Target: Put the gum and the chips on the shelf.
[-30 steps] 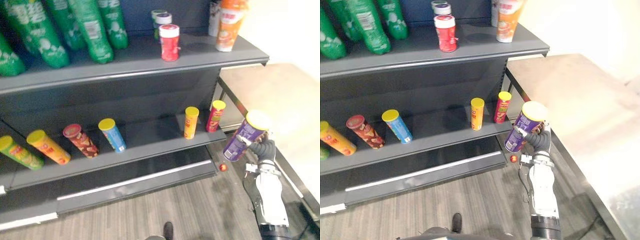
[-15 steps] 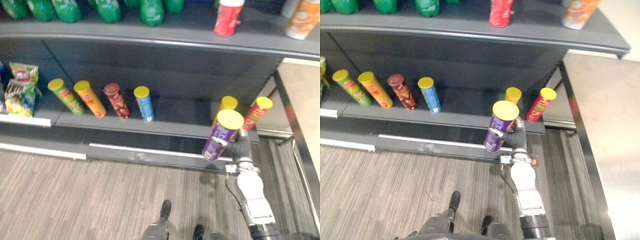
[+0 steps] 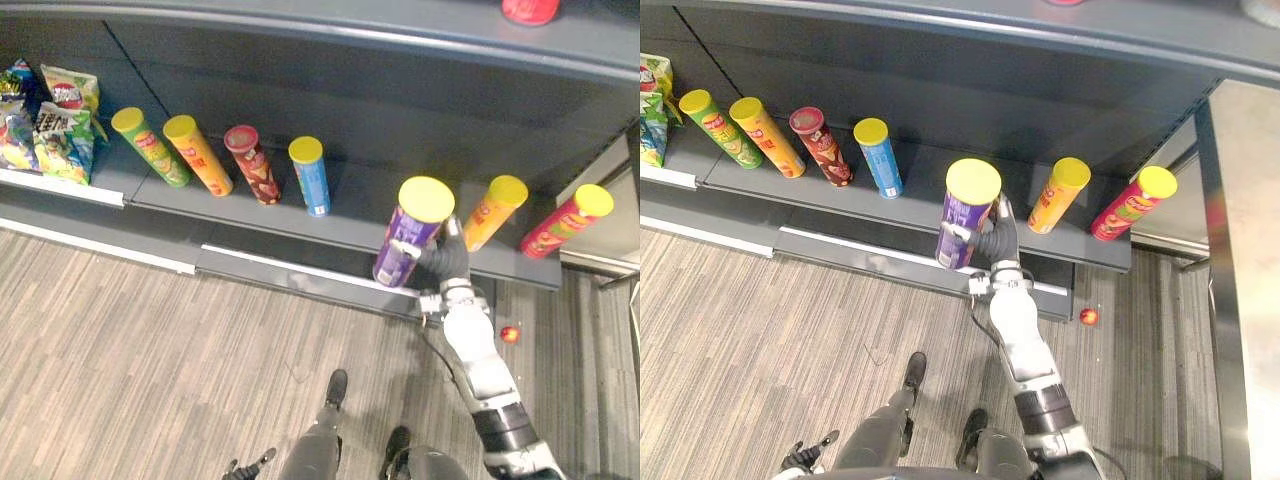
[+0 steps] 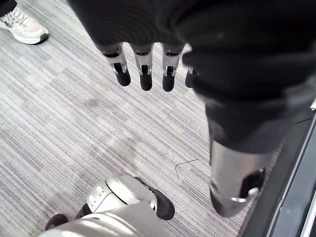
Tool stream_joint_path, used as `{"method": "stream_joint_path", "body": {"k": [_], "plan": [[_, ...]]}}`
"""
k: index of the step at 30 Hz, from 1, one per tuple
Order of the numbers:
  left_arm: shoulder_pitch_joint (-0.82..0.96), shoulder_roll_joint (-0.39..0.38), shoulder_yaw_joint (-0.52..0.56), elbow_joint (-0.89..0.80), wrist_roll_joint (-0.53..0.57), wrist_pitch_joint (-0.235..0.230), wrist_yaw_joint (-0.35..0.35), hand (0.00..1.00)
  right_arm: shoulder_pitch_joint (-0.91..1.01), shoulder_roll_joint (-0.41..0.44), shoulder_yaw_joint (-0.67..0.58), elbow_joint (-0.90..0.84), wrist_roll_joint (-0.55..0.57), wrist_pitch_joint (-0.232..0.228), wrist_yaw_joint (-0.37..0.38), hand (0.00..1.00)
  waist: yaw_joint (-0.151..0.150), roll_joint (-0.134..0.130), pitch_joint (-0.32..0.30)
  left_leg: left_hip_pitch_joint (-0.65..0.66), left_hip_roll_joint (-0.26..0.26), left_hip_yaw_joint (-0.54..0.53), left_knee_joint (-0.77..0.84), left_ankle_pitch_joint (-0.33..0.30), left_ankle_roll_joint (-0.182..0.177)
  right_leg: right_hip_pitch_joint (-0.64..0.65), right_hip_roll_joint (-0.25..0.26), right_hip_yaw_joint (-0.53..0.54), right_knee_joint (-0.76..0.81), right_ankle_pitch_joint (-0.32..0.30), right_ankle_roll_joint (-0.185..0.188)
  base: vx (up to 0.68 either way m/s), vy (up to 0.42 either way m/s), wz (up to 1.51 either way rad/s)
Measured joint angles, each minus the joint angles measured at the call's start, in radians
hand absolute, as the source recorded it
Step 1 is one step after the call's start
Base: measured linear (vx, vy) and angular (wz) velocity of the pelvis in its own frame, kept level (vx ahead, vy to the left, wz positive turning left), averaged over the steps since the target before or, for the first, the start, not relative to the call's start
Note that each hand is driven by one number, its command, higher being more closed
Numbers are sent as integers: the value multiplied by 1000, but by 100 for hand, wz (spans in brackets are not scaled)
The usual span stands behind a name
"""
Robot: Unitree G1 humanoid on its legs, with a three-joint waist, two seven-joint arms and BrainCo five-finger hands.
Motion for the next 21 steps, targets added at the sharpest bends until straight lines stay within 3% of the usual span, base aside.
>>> {"method": "stream_joint_path", "body": {"k": [9,12,21], "plan": [[-32,4,-112,-31,-38,-20,24,0,-238,-6,-159,102,-37,36,-138,100,44,24,62,-48,-24,-7,0,17,-3,-79,-35,-3,83,-36,6,16,-25,5],[-39,9,-146,-40,-40,-31,36,0,-331,-15,-206,144,-51,38,-188,100,45,31,95,-57,-27,-23,0,21,-6,-92,-39,-8,101,-45,7,-9,-56,9],[-65,23,-229,-72,-80,-50,51,0,-521,-67,-281,285,-76,46,-247,100,63,53,161,-127,-28,-31,0,39,-12,-178,-45,-7,141,-51,5,-12,-36,1]]}}
